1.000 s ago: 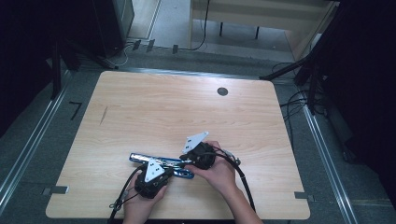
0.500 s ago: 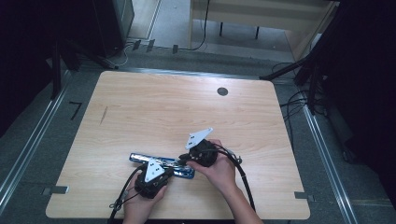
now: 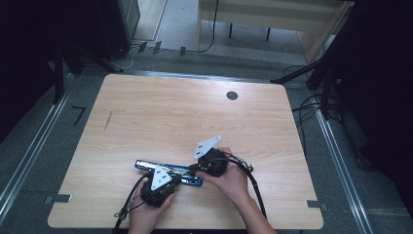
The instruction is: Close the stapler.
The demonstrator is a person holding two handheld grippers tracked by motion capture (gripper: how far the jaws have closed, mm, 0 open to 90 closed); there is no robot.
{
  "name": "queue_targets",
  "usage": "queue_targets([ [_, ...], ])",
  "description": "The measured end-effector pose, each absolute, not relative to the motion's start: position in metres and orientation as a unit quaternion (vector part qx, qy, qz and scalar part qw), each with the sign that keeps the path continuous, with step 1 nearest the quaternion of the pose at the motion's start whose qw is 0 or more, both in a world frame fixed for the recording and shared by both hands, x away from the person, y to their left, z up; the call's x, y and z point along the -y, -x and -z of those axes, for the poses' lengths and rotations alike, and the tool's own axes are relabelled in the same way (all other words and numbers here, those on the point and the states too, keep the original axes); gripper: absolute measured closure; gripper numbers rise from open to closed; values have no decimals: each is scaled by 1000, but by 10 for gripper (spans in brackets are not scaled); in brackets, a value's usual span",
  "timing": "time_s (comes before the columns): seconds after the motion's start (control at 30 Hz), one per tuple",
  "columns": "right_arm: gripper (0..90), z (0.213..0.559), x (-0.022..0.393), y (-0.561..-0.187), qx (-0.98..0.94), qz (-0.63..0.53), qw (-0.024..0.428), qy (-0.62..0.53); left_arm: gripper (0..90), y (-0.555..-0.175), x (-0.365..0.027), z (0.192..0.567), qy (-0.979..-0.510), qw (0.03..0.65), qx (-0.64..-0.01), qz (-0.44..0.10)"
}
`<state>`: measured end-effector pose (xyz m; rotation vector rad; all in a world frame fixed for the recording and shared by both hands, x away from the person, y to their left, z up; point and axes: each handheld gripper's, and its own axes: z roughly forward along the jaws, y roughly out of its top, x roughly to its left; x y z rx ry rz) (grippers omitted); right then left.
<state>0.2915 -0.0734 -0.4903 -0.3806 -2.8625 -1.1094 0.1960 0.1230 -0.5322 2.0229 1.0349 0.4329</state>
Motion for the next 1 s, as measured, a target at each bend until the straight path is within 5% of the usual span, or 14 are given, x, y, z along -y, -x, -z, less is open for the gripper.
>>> queue_targets([
  [0.57,786,492,74,-298,927,354,36,121,889,-196,-123,532,-800,403,-410,-171],
  [0.77,712,492,74,-298,928,349,27,124,890,-196,-123,532,-800,403,-410,-171],
  [1.0,756,486,79,-298,911,388,23,138,891,-196,-123,532,-800,403,-411,-171],
])
